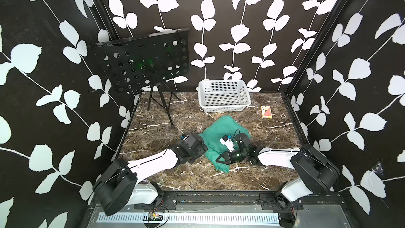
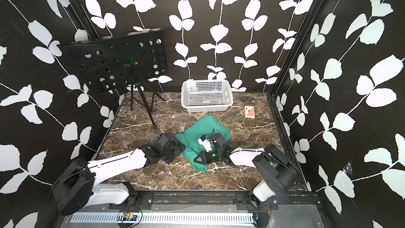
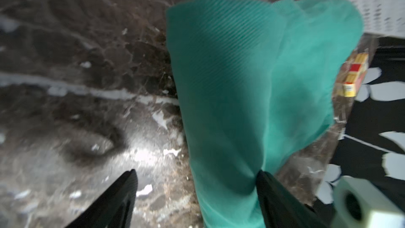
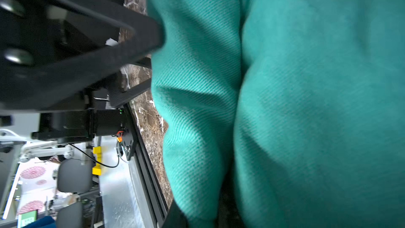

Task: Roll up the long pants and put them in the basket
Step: Roll the long pant at the center of the board.

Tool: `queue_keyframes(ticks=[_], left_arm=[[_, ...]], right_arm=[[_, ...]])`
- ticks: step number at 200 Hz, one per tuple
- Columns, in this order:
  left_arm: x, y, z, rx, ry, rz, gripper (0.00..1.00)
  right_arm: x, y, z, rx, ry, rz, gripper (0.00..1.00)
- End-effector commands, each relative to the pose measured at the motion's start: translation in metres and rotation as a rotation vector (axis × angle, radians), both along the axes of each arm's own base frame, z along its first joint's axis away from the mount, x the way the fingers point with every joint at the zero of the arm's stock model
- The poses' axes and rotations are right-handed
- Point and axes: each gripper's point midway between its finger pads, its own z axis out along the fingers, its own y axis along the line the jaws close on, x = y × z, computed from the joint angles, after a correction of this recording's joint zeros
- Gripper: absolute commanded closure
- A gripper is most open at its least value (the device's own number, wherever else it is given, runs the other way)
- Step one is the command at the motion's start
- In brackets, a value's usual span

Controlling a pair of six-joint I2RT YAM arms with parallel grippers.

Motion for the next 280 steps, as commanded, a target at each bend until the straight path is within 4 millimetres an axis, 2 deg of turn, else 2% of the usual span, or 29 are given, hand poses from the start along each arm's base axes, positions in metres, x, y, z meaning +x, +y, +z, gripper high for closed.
queue_keyframes(ticks=[1,58,82,103,111,127,139,151,163,178,192,217,228,254,272,280], left_arm=[[0.019,-0.011,0.006,-0.022,-0.047,-0.007,0.22],[0.053,-0.014,-0.003,0.048,-0.066,-0.026,0.38],[0.056,-0.014,-0.016,0.078,-0.04,-0.043,0.48],[0.049,-0.013,-0.028,0.085,0.004,-0.051,0.57],[0.045,-0.013,-0.032,0.078,0.023,-0.054,0.58],[0.032,-0.005,-0.035,0.087,0.067,-0.051,0.62],[0.018,0.009,-0.038,0.118,0.102,-0.036,0.66],[0.005,0.023,-0.038,0.139,0.127,-0.015,0.68],[-0.008,0.039,-0.037,0.17,0.141,0.008,0.67],[-0.024,0.063,-0.038,0.231,0.166,0.04,0.66],[-0.033,0.073,-0.036,0.24,0.168,0.058,0.65],[-0.036,0.076,-0.03,0.209,0.15,0.074,0.63],[-0.032,0.074,-0.027,0.203,0.134,0.073,0.62],[-0.022,0.064,-0.025,0.18,0.11,0.061,0.6],[-0.015,0.052,-0.023,0.149,0.097,0.048,0.59],[-0.012,0.048,-0.022,0.142,0.091,0.044,0.59]], right_arm=[[-0.012,-0.013,-0.016,0.0,0.132,-0.024,1.0],[-0.015,-0.037,-0.037,-0.107,0.158,-0.077,1.0],[-0.014,-0.047,-0.042,-0.163,0.138,-0.103,1.0],[-0.011,-0.061,-0.045,-0.25,0.091,-0.131,1.0],[-0.007,-0.065,-0.041,-0.273,0.056,-0.144,1.0],[0.003,-0.069,-0.028,-0.312,-0.018,-0.15,0.91],[0.009,-0.07,-0.018,-0.352,-0.078,-0.131,0.84],[0.012,-0.068,-0.01,-0.378,-0.112,-0.1,0.69],[0.013,-0.064,-0.007,-0.387,-0.132,-0.084,0.58],[0.018,-0.061,0.001,-0.395,-0.182,-0.088,0.5],[0.024,-0.058,0.019,-0.421,-0.287,-0.097,0.44],[0.022,-0.049,0.06,-0.517,-0.584,-0.039,0.39],[0.019,-0.046,0.072,-0.562,-0.718,-0.013,0.37],[0.014,-0.04,0.084,-0.624,-0.886,0.016,0.36],[-0.002,-0.02,0.09,-0.594,-0.974,0.119,0.35],[-0.01,-0.011,0.084,-0.596,-0.973,0.172,0.34]])
